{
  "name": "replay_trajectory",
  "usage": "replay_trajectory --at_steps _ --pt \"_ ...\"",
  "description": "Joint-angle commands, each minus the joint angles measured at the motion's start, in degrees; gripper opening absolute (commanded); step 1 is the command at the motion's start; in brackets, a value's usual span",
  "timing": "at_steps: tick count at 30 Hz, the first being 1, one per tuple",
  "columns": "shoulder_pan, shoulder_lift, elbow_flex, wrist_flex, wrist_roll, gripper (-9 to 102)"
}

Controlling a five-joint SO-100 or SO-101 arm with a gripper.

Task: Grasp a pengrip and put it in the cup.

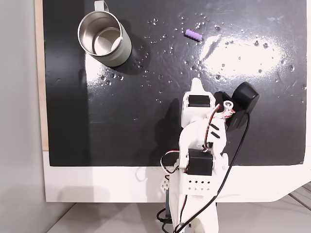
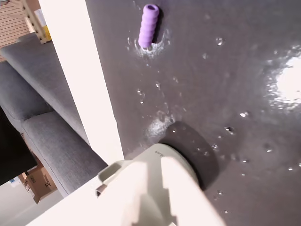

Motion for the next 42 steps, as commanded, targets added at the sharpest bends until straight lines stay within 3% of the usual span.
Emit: replay_trajectory --at_steps 1,13,24,29,33,38,42 --pt "-0.2 -10.7 -13.3 -0.6 0.8 0" --pt "3.2 -41.8 -45.5 6.2 4.5 0" --pt "3.4 -70.0 -81.6 20.7 6.9 0" --pt "2.7 -86.0 -104.6 32.3 8.3 0" --pt "2.5 -106.4 -136.8 47.5 8.7 0" --pt "1.3 -109.2 -136.8 49.9 7.6 15" --pt "1.1 -110.6 -136.7 49.9 8.1 21"
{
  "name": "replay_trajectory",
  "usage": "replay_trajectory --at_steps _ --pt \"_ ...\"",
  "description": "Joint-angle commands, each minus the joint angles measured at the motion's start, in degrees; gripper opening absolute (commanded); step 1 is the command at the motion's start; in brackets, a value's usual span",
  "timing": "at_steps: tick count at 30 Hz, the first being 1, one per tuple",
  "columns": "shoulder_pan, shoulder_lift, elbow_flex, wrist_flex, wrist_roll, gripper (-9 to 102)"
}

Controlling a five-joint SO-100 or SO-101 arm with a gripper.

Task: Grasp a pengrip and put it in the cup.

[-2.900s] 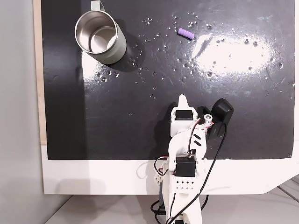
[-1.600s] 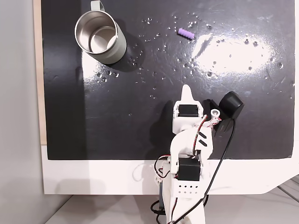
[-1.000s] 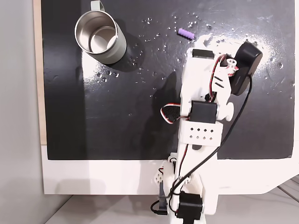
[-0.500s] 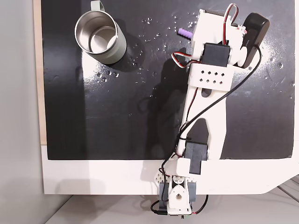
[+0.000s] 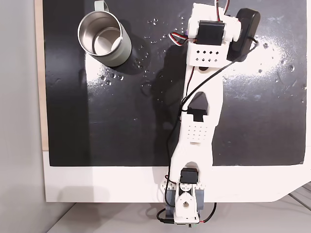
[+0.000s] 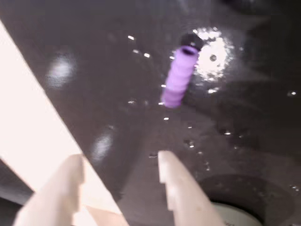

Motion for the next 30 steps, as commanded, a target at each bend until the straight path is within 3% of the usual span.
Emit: replay_trajectory --at_steps 1,18,30 --pt "-0.1 0.2 -3.4 0.3 0.1 21" --pt "1.0 -9.8 -6.1 -1.8 0.5 25" --pt "1.4 -15.6 -6.3 -5.3 0.5 21"
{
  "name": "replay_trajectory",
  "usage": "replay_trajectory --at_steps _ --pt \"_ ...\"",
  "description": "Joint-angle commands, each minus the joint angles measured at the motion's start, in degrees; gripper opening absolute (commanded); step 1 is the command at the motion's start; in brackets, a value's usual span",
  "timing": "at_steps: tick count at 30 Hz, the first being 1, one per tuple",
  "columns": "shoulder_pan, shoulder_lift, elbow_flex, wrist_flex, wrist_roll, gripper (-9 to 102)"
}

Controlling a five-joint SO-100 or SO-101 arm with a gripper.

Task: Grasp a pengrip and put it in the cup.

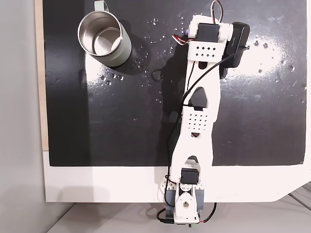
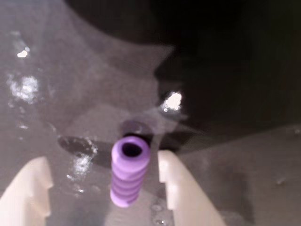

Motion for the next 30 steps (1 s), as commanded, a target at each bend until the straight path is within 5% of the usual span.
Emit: replay_trajectory --at_steps 1,15,30 --pt "0.2 -0.2 -3.1 -1.5 -0.3 20" --pt "0.3 -0.9 -4.0 -1.8 0.4 1" --pt "-2.2 13.8 -1.6 1.1 1.4 0"
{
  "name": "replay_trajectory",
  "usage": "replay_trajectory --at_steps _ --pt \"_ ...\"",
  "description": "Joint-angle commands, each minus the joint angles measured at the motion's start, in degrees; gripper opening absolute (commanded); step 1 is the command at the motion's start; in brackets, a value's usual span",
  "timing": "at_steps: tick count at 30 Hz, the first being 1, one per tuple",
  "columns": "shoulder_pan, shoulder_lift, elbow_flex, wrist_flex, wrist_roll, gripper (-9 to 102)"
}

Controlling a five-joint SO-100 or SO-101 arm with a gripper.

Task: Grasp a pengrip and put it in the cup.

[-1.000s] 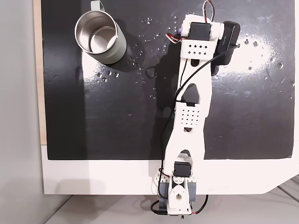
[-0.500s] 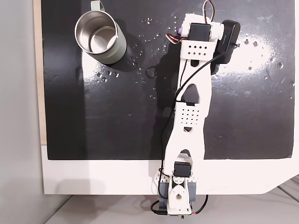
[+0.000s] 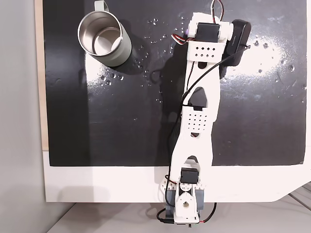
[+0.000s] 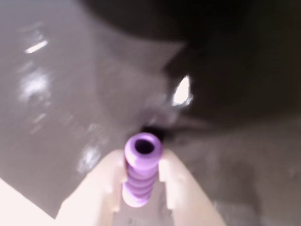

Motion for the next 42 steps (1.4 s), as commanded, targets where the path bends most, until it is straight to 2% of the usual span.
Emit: replay_trajectory --at_steps 1,9,17,23,32,37,42 --pt "-1.8 12.0 1.5 0.1 0.5 0" --pt "-3.1 28.8 10.8 0.7 2.1 0" --pt "-6.7 38.2 11.2 -0.4 -0.5 0" --pt "-11.7 36.9 6.6 -3.3 -3.1 0" --pt "-26.4 35.4 5.6 -9.1 -6.2 0" --pt "-33.6 33.0 5.6 -9.6 -7.4 0" --pt "-35.3 31.4 6.2 -7.8 -7.3 0"
